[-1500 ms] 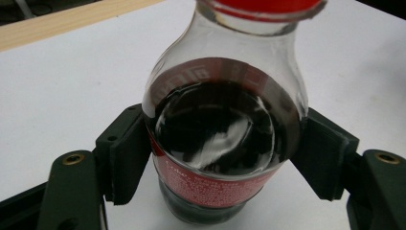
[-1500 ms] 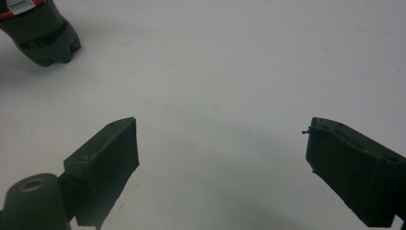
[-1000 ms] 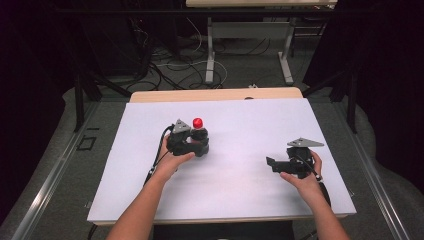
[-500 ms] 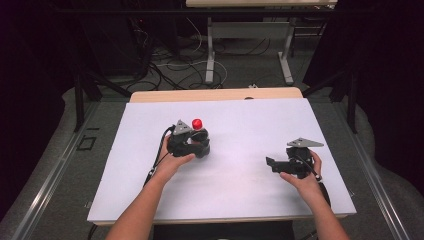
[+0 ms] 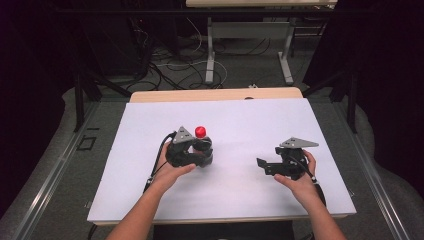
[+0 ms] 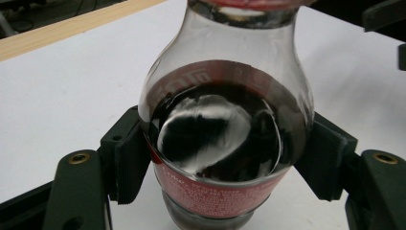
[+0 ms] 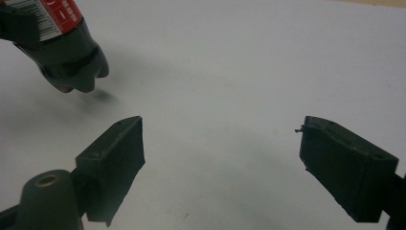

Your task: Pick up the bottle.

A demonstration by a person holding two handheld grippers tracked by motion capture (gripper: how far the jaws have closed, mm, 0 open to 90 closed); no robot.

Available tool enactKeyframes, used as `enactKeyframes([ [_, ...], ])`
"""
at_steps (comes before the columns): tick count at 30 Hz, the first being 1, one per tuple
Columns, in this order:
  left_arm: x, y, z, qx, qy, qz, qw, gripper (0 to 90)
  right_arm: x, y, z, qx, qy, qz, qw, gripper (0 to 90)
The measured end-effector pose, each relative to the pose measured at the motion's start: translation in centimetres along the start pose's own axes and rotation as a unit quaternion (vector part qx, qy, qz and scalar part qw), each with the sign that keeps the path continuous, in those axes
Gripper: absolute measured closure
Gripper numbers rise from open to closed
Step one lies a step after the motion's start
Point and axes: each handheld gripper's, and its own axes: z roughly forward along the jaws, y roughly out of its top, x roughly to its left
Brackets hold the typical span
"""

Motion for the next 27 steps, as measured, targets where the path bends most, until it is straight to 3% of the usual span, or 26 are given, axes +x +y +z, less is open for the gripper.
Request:
enactKeyframes([
  [4,-0.9,-0.1,-0.5,0.001,-0.002,0.009,1.0,29.6,1.4,0.6,-0.4,-0.008,0.011,-0.02,0.9997,17.5],
  [5,-1.6,-0.3,-0.7,0.004,-0.007,0.019,0.9998,29.7,2.5,1.1,-0.8,-0.019,0.022,-0.039,0.9988,22.6],
  [8,-2.6,-0.5,-1.2,0.012,-0.011,0.029,0.9994,29.7,4.0,1.7,-1.4,-0.034,0.039,-0.047,0.9976,29.3],
  [12,-3.8,-0.7,-1.7,0.009,-0.018,0.045,0.9988,29.6,5.9,2.7,-1.8,-0.046,0.068,-0.064,0.9946,30.2],
  [18,-4.7,-0.9,-1.9,0.01,-0.031,0.049,0.9983,29.6,8.7,4.7,-2.1,-0.075,0.096,-0.078,0.9895,34.9],
  [24,-5.2,-1.4,-1.4,0.014,-0.031,0.044,0.9984,29.6,10.9,6.2,-1.9,-0.078,0.117,-0.082,0.9867,40.8],
  [27,-5.5,-1.5,-1.2,0.012,-0.034,0.041,0.9985,29.6,11.6,6.6,-1.4,-0.079,0.112,-0.092,0.9862,42.0],
])
